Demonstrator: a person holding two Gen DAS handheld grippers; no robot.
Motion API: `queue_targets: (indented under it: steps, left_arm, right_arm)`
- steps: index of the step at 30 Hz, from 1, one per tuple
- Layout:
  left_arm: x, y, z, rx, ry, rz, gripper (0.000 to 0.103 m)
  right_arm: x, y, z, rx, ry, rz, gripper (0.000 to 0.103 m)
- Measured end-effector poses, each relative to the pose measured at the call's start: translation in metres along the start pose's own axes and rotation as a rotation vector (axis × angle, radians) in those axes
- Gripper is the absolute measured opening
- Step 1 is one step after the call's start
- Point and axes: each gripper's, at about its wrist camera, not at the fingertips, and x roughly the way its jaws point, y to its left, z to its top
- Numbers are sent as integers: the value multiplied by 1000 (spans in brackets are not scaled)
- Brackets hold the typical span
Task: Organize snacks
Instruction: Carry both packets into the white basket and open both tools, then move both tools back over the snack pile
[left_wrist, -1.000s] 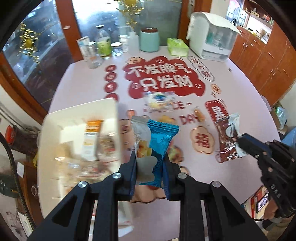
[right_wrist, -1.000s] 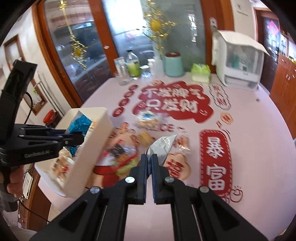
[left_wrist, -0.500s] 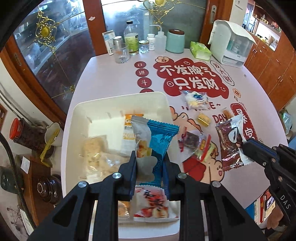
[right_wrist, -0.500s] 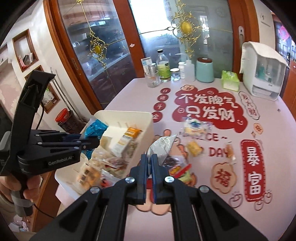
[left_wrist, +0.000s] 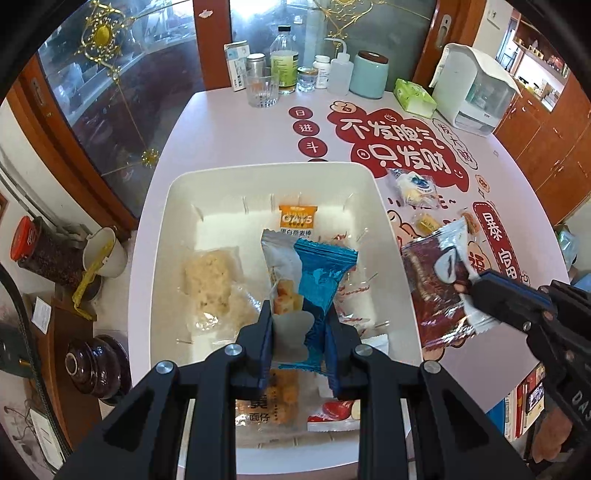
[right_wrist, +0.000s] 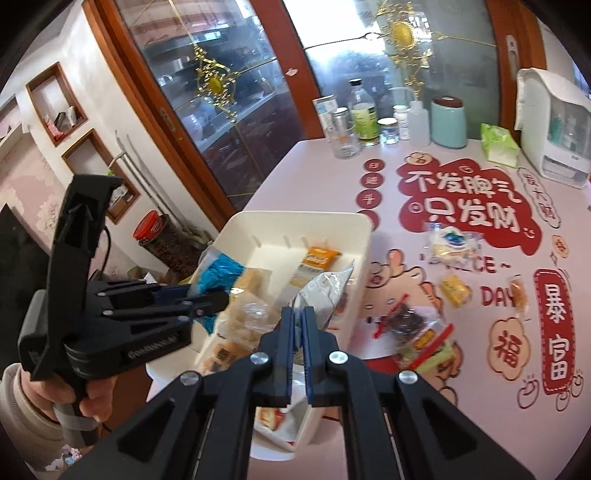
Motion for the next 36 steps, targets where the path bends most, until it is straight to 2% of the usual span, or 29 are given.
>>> queue_targets:
  steps: [7,9,11,13,15,27,36]
  left_arm:
    - [3,10,-1,-3,4,6,23]
    - [5,10,-1,2,2,27,27]
    - [5,11,0,8,4,40,39]
    - [5,13,0,2,2,43,66]
    - [3,14,1,-5,-5,37,71]
    - [2,11,-1,14,-16,23,72]
    - [-3,-8,-5,65,-23,-2,72]
  right_arm:
    - [12,32,1,-79,49,45,7]
    - [17,38,-1,-101,72,46,7]
    - [21,44,-3,-120,93,39,11]
    - [22,45,-4,-124,100,35,23]
    - [21,45,-4,-121,95,25,32]
    - [14,41,-4,-89,80,-12,35]
    - [-3,40,-9,-87,52,-64,34]
